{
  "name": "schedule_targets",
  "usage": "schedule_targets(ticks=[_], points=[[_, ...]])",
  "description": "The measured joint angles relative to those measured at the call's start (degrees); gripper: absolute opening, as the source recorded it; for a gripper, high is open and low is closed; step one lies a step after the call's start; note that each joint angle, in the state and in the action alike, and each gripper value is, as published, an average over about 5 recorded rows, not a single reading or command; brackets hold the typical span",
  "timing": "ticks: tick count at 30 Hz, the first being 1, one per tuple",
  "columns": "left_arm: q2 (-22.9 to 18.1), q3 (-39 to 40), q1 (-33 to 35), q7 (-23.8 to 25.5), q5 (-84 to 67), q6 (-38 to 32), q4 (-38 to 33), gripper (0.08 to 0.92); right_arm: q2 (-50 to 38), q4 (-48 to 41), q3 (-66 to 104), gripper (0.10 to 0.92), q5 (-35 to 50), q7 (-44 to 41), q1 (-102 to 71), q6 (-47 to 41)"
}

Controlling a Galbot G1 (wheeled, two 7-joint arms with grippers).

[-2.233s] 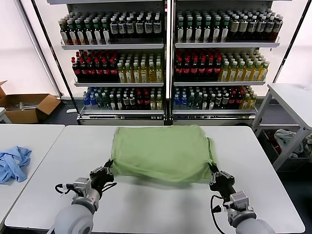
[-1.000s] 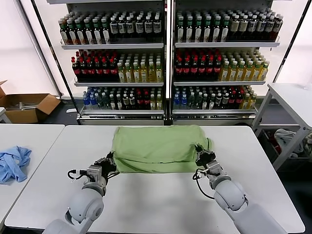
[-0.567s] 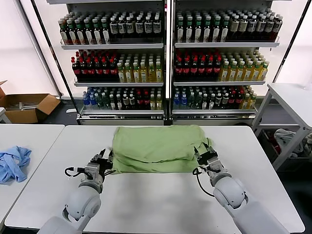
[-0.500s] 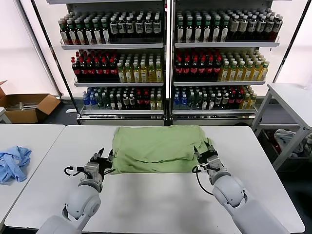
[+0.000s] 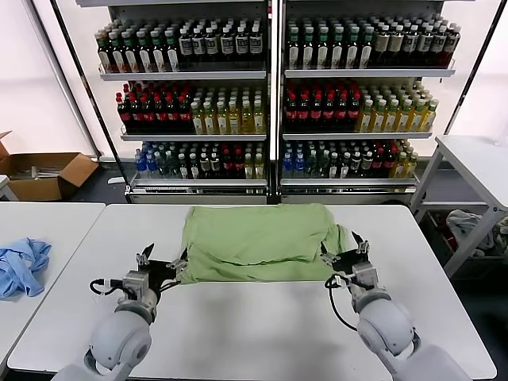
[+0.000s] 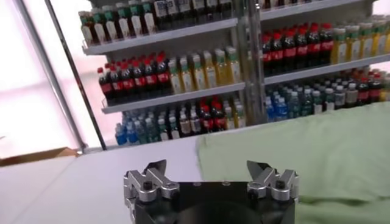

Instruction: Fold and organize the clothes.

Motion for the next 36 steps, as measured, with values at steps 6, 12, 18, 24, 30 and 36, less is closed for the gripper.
schedule_targets(ticks=[6, 12, 18, 24, 30, 36], points=[[-0.46, -0.05, 3.99, 1.37, -0.79, -1.58, -1.34, 0.823, 0.02, 0.26, 3.38, 0.819, 1.93, -1.78, -5.72, 4.04], [-1.09, 0.15, 5.2, 2.38, -1.89, -3.02, -0.36, 0.823, 0.37, -0.35, 4.57, 0.765, 2.82, -2.96, -8.06, 6.26], [-1.46, -0.12, 4.89, 2.6, -3.59, -3.74, 1.28, 0.823, 0.84, -1.35, 4.71, 0.735, 3.0, -4.03, -8.1, 7.31], [-1.96, -0.21, 3.68, 2.63, -5.69, -4.59, 3.39, 0.823, 1.33, -2.78, 3.86, 0.73, 2.63, -4.53, -6.58, 7.91], [-2.28, -0.19, 2.88, 2.81, -7.35, -5.03, 5.25, 0.815, 1.88, -4.38, 2.61, 0.722, 2.27, -4.91, -4.33, 8.1], [-2.55, -0.06, 2.75, 2.99, -8.22, -5.25, 6.04, 0.775, 2.13, -6.02, 1.46, 0.707, 1.88, -5.62, -2.61, 8.36]])
